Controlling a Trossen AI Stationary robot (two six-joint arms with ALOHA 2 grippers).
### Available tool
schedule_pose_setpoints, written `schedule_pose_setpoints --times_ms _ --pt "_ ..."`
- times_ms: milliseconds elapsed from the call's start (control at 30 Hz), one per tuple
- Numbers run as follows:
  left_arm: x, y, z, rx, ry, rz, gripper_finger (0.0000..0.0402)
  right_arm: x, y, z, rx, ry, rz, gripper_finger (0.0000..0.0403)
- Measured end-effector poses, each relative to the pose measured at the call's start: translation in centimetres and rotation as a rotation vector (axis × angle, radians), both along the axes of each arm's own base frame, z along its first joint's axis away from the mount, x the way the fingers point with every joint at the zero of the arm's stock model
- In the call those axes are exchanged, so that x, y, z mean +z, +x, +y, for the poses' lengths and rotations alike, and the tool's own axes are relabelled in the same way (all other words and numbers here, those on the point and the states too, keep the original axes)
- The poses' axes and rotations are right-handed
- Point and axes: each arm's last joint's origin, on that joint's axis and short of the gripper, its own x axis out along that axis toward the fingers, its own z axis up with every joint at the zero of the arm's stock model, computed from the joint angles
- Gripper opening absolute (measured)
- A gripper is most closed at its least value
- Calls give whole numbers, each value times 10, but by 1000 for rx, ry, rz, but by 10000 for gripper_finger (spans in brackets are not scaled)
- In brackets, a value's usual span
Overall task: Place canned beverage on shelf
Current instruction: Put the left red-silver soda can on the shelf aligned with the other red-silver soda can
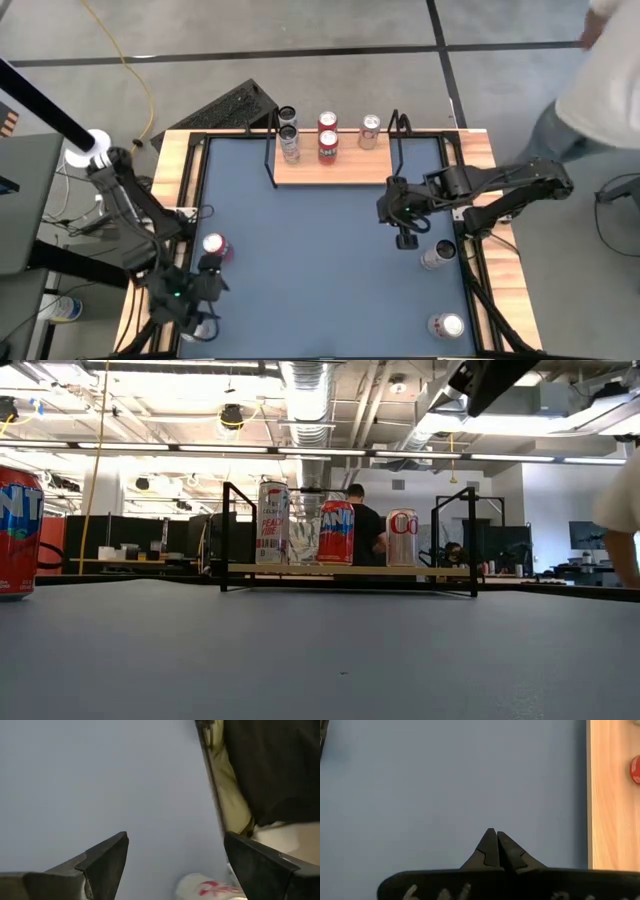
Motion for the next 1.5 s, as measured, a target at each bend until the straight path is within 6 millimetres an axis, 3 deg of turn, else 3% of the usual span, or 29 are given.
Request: schedule_pose_setpoints --times_ms 233,600,800,967,1100,1233,1400,1500 --pt "1 -20 -6 262 -177 81 318 0 0 0 17 -7 -3 0" --pt "-12 -29 1 761 -393 500 318 0 0 0 77 -43 -4 0" --pt "-11 -29 -2 899 -508 592 318 1 1 0 108 -60 -14 0" --pt "10 -29 -4 965 -559 634 318 1 1 0 113 -62 -13 0" --pt "35 -21 -11 1020 -484 587 318 1 1 1 119 -65 -12 0" --pt "51 -3 -39 1044 -373 620 318 1 1 1 119 -64 -12 0" --pt "53 17 -72 1054 -86 685 318 1 1 1 119 -65 -12 0" --pt "50 28 -88 998 -54 710 318 1 2 1 122 -66 -19 0"
